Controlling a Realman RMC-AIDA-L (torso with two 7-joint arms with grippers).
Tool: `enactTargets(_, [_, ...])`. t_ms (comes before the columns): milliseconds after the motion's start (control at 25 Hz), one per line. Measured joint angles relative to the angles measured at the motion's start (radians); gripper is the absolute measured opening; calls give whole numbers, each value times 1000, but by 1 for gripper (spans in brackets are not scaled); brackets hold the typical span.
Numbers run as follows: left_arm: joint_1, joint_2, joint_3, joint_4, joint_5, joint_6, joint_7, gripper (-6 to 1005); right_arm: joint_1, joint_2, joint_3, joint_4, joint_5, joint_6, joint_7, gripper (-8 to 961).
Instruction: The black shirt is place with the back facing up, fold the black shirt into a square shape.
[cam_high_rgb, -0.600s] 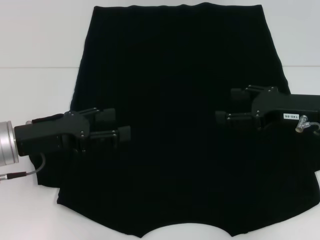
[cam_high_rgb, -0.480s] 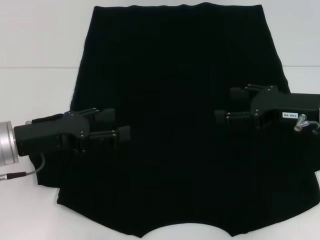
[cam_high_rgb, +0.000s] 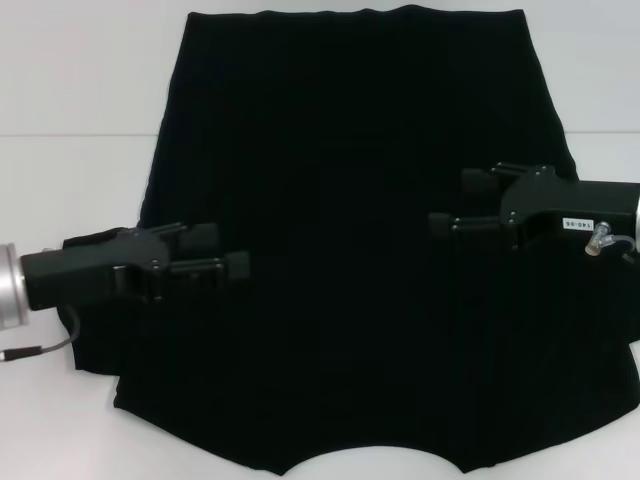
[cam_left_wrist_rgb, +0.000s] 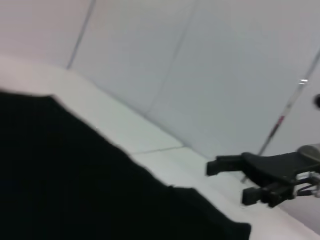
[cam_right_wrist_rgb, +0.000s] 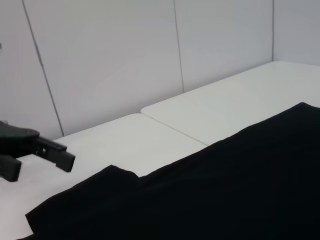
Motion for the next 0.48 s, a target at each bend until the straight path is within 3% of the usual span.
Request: enactTargets(480, [79,24,-125,152,238,-39,-343,877,40,0,0,41,2,25,0,941])
